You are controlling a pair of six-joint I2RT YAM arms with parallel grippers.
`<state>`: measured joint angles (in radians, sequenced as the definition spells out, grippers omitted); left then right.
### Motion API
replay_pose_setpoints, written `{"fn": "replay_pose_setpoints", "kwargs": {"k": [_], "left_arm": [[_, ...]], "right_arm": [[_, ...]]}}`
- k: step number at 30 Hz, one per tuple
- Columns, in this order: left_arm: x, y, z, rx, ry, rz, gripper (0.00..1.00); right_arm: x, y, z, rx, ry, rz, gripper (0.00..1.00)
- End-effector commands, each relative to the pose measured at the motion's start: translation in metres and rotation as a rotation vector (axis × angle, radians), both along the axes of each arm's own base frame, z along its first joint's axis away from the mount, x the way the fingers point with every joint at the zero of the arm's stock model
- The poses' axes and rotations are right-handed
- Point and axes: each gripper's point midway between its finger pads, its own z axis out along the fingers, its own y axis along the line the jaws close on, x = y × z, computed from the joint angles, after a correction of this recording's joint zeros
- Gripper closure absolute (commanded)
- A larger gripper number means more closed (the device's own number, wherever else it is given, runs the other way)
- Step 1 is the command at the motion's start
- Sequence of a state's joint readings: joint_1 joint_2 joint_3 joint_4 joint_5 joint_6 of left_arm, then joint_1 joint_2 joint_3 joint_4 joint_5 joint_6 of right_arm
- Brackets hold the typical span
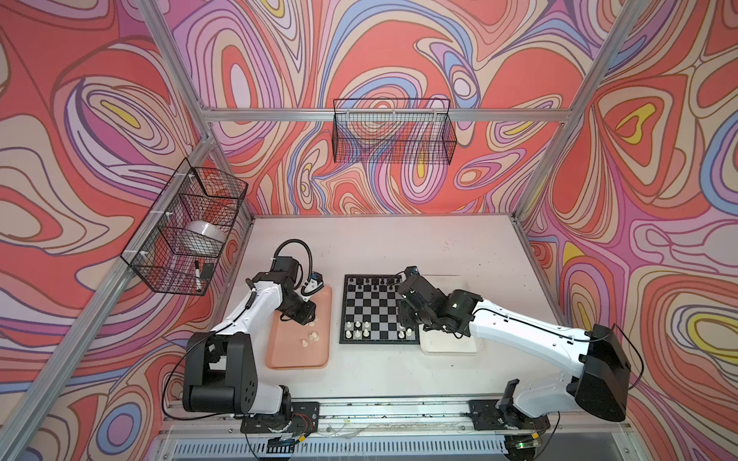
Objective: Set up the chess pieces on the board
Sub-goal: 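Lower the left gripper and close it on a tall white piece in the pink tray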
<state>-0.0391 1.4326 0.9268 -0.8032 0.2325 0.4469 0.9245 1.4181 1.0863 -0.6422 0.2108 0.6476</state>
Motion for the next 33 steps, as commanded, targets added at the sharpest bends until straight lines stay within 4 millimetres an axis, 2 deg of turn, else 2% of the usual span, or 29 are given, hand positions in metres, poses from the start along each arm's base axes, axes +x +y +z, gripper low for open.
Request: {"fn": "replay_pose_setpoints", "kwargs": {"k": [1, 26, 33], "left_arm": [[-0.003, 0.001, -0.006, 0.009, 0.020, -0.025, 0.60], [-0.003, 0.002, -0.016, 0.065, 0.022, -0.053, 0.62], [-0.005, -0.002, -0.017, 0.044, 0.031, -0.061, 0.68]], "right_arm": [[0.001, 0.006, 0.000, 0.003, -0.004, 0.013, 0.77], [0.001, 0.008, -0.006, -0.001, 0.007, 0.019, 0.77], [0.001, 0.009, -0.004, -0.005, 0.006, 0.024, 0.77]]}}
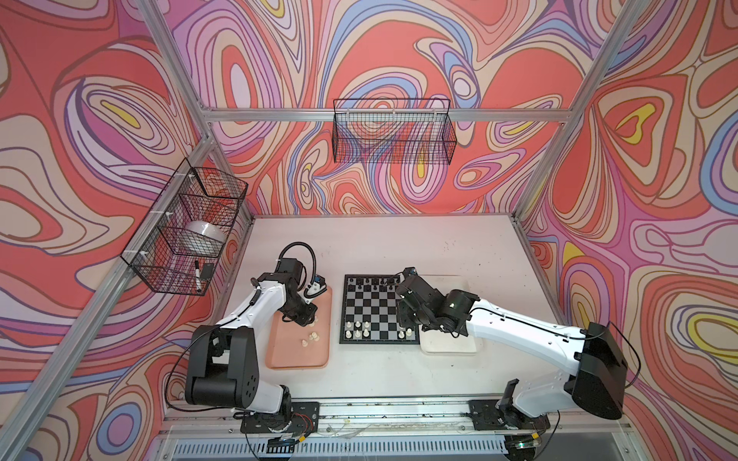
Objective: Set up the chess pieces on the board
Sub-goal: 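Lower the left gripper and close it on a tall white piece in the pink tray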
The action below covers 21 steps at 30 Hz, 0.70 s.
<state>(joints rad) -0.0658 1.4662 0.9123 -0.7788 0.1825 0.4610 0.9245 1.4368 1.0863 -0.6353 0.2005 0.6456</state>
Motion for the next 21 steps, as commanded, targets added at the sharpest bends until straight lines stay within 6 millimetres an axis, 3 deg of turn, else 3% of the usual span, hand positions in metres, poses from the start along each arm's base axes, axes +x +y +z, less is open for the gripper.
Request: {"fn": "replay_pose_setpoints", "kwargs": {"k": [1, 21], "left_arm": [[-0.0039, -0.0037, -0.0033, -0.012, 0.012, -0.030, 0.69], [0.0010, -0.0035, 0.0054, -0.008, -0.004, -0.025, 0.84]], "right_arm": [[0.0021, 0.0059, 0.0026, 0.001, -0.009, 0.015, 0.77], [0.0033, 0.0082, 0.0007, -0.011, -0.008, 0.026, 0.77]]}}
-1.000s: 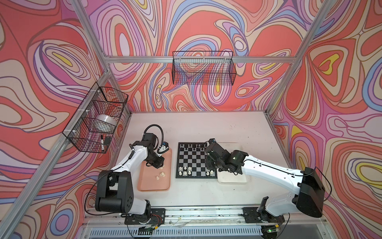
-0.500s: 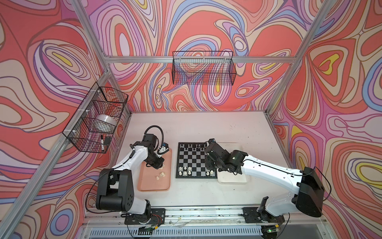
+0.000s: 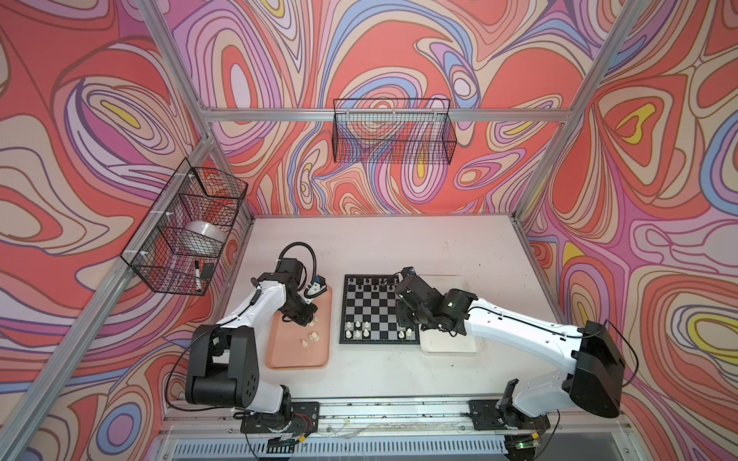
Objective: Set up the chess pieces on the board
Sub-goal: 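Lower the left gripper and close it on a tall white piece in the pink tray, then lift the white piece and carry it over the board's near edge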
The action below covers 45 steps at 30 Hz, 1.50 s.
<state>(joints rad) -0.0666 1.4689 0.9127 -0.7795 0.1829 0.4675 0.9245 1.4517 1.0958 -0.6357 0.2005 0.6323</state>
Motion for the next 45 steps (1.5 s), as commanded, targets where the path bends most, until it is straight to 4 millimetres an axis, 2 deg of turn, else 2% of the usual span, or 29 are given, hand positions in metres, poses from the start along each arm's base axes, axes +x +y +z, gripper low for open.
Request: {"fn": "replay_pose_setpoints", "kwargs": {"k": [1, 5, 16, 23, 31, 38, 45], "left_arm": [[0.002, -0.003, 0.007, -0.007, -0.010, -0.019, 0.85], [0.002, -0.003, 0.011, -0.005, -0.015, -0.020, 0.89], [0.000, 0.005, 0.023, 0.042, -0.033, -0.036, 0.90], [0.000, 0.005, 0.043, 0.045, -0.063, -0.046, 0.90], [0.005, 0.003, 0.077, 0.042, -0.119, -0.048, 0.90], [0.006, -0.010, 0.099, 0.048, -0.144, -0.081, 0.90], [0.006, -0.041, 0.124, 0.028, -0.184, -0.147, 0.90]], "right_arm": [[0.002, 0.006, 0.001, -0.001, -0.007, 0.014, 0.77], [0.002, 0.007, 0.000, 0.000, -0.005, 0.017, 0.77], [0.001, 0.006, -0.002, 0.000, -0.004, 0.017, 0.77], [0.001, 0.007, -0.003, 0.003, -0.004, 0.018, 0.77], [0.001, 0.005, -0.004, -0.006, -0.004, 0.015, 0.77], [0.001, 0.001, -0.008, -0.020, 0.000, 0.001, 0.77], [-0.001, -0.014, -0.010, -0.054, -0.005, -0.048, 0.77]]}}
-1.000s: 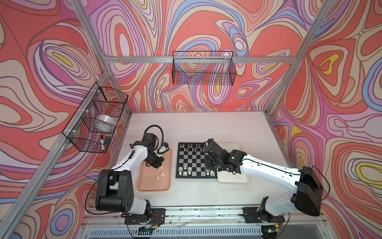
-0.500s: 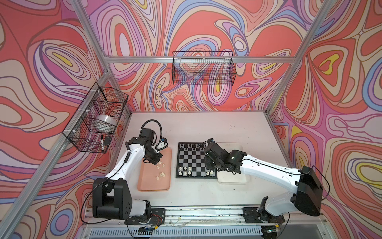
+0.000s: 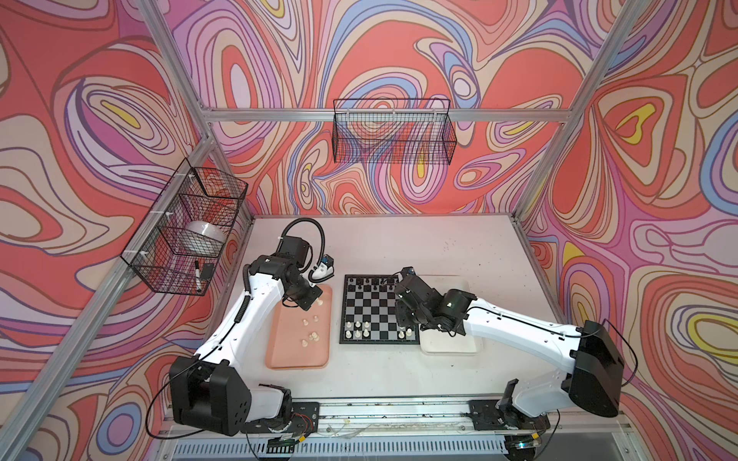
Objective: Set up the chess pieces on the board
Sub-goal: 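Lift the white piece and carry it over the board's near edge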
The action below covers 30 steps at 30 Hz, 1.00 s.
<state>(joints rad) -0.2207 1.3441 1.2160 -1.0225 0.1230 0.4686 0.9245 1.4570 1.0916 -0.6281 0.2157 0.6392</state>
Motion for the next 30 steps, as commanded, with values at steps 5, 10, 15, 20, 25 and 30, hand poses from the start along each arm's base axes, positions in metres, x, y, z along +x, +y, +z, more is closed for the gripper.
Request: {"fn": "replay_pose_setpoints", "kwargs": {"k": [5, 10, 15, 20, 25, 30], "left_arm": [[-0.008, -0.031, 0.026, -0.012, -0.002, -0.061, 0.90], [-0.008, -0.044, 0.024, 0.008, -0.003, -0.102, 0.90], [-0.011, -0.054, 0.021, 0.031, -0.007, -0.145, 0.90], [-0.016, -0.072, 0.017, 0.050, -0.001, -0.206, 0.90], [-0.019, -0.093, 0.015, 0.055, 0.001, -0.257, 0.90], [-0.024, -0.117, 0.010, 0.066, 0.002, -0.319, 0.90]], "right_arm": [[-0.007, -0.029, -0.004, -0.059, -0.010, -0.083, 0.77], [-0.012, -0.040, 0.000, -0.049, -0.017, -0.108, 0.77], [-0.015, -0.050, 0.005, -0.051, -0.030, -0.130, 0.77], [-0.017, -0.062, 0.010, -0.068, -0.042, -0.158, 0.76], [-0.021, -0.083, 0.019, -0.081, -0.058, -0.206, 0.77], [-0.030, -0.105, 0.031, -0.060, -0.077, -0.250, 0.77]]}}
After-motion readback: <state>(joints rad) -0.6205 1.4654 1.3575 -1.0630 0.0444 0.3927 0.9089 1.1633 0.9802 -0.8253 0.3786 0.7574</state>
